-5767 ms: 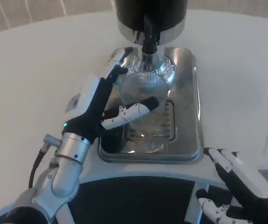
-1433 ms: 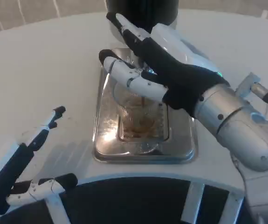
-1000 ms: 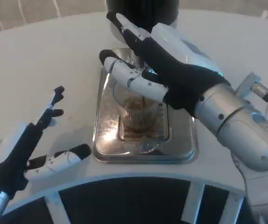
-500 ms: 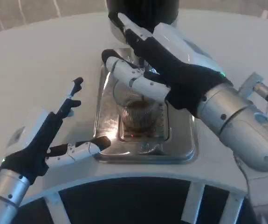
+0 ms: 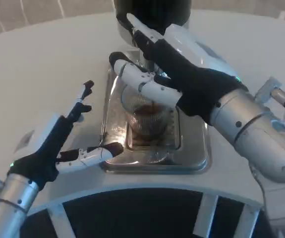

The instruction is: Grasp the cup under the faucet to collect the drink, then remove the cup.

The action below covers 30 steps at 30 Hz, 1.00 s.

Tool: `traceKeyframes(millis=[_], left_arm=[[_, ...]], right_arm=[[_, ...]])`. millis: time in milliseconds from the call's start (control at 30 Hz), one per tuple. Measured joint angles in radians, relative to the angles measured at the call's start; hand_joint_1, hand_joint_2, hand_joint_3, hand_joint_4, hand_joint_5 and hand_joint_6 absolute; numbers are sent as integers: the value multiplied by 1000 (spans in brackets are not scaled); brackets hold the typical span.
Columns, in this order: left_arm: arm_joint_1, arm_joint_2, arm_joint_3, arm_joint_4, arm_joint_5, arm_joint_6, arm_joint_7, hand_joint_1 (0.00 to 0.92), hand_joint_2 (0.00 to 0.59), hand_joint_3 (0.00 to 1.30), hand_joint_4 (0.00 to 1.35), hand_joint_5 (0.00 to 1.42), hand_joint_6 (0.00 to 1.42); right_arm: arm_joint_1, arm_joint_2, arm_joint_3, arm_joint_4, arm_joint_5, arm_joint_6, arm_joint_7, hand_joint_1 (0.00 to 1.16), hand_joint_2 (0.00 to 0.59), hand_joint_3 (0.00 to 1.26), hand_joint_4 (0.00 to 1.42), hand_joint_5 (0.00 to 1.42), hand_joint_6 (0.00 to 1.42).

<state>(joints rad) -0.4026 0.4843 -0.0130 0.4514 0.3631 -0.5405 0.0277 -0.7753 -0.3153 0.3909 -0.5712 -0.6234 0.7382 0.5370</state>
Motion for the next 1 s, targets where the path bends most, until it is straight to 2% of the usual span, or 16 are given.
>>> traceKeyframes(millis=[600, 1000], left_arm=[[-122, -41, -66, 123, 39, -1, 32, 268, 38, 0, 0, 206, 253], [-141, -41, -76, 149, 39, -8, 39, 265, 43, 0, 0, 211, 253]], right_arm=[[20, -7, -6, -33, -4, 21, 2, 0, 498, 0, 0, 0, 0], [72, -5, -25, -76, -37, 21, -21, 0, 502, 0, 0, 0, 0]])
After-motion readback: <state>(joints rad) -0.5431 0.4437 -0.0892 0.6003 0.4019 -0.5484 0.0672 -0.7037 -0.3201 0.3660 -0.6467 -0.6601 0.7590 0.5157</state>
